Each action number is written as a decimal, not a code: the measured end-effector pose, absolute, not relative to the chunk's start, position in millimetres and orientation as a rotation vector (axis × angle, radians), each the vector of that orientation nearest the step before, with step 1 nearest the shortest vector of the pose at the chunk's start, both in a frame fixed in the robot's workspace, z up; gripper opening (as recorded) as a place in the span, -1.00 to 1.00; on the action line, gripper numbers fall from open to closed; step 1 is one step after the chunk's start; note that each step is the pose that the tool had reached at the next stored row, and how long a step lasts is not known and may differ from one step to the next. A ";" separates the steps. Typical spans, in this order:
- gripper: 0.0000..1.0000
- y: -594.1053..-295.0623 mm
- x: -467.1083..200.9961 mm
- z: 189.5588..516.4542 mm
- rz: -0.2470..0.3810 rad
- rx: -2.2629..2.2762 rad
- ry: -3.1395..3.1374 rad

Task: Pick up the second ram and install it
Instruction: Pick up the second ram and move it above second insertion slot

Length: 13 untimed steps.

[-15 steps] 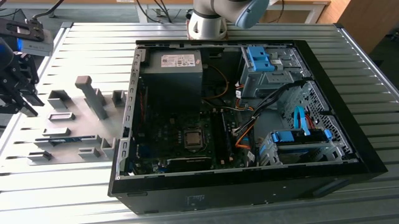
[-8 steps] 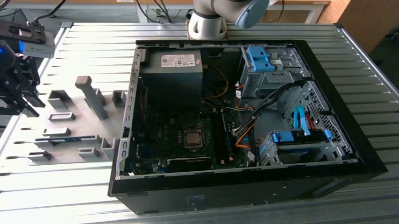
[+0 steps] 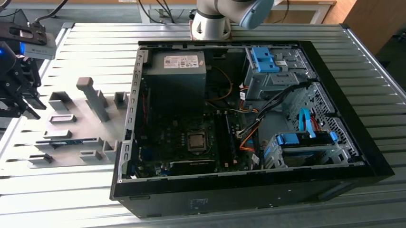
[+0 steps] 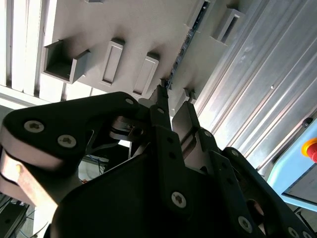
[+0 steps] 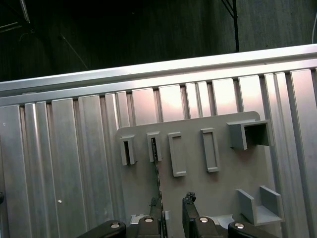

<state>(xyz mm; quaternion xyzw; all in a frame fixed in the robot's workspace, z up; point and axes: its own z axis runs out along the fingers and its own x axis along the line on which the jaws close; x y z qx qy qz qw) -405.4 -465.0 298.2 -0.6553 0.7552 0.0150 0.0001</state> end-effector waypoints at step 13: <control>-0.38 -473.4 -405.3 286.4 0.047 -2.058 2.372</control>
